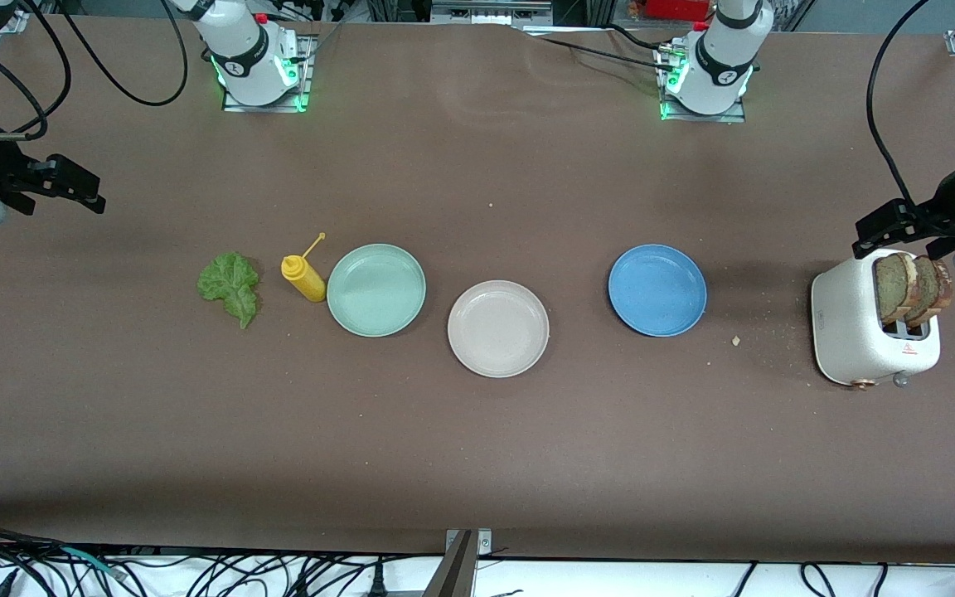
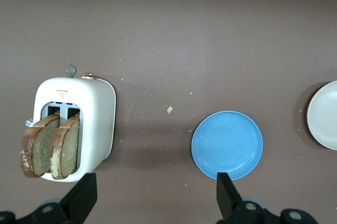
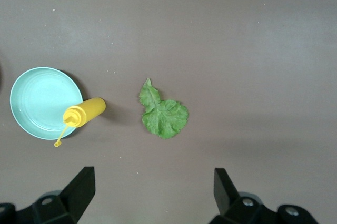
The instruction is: Make sandwich in beige plate with both arms
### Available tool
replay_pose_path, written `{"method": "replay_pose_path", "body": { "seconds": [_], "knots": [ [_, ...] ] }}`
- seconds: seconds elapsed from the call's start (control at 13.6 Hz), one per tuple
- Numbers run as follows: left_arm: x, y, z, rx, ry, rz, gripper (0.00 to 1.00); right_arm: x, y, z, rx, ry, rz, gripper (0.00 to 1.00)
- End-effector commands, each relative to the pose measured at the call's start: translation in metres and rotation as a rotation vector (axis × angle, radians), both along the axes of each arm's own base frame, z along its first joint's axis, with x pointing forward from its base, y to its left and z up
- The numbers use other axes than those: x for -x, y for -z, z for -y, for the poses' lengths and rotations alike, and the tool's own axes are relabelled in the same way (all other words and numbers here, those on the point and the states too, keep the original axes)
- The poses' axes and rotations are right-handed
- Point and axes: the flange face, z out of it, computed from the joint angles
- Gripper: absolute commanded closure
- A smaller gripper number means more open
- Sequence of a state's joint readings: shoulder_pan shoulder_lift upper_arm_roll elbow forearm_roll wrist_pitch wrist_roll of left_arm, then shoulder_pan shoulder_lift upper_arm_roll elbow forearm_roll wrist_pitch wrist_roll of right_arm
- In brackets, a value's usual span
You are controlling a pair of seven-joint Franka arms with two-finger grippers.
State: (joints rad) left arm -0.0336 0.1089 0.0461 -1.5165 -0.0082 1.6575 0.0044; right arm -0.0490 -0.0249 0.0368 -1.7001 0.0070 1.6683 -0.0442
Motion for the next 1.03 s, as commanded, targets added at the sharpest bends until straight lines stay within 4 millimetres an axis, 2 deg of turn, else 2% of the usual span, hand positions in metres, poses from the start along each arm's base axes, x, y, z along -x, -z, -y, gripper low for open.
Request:
{"method": "replay_pose_path", "body": {
  "seconds": [0.0, 0.95],
  "knots": [
    [0.0002, -0.0027, -0.0007, 0.004, 0.011, 0.009, 0.00, 0.0002, -0.0030, 0.0007, -0.018, -0.004, 0.021, 0.00],
    [0.0019, -0.0063, -0.0005, 0.006, 0.025, 0.011, 0.00, 0.0007, -0.0026, -0.0002, -0.019, -0.007, 0.017, 0.00]
  ]
}}
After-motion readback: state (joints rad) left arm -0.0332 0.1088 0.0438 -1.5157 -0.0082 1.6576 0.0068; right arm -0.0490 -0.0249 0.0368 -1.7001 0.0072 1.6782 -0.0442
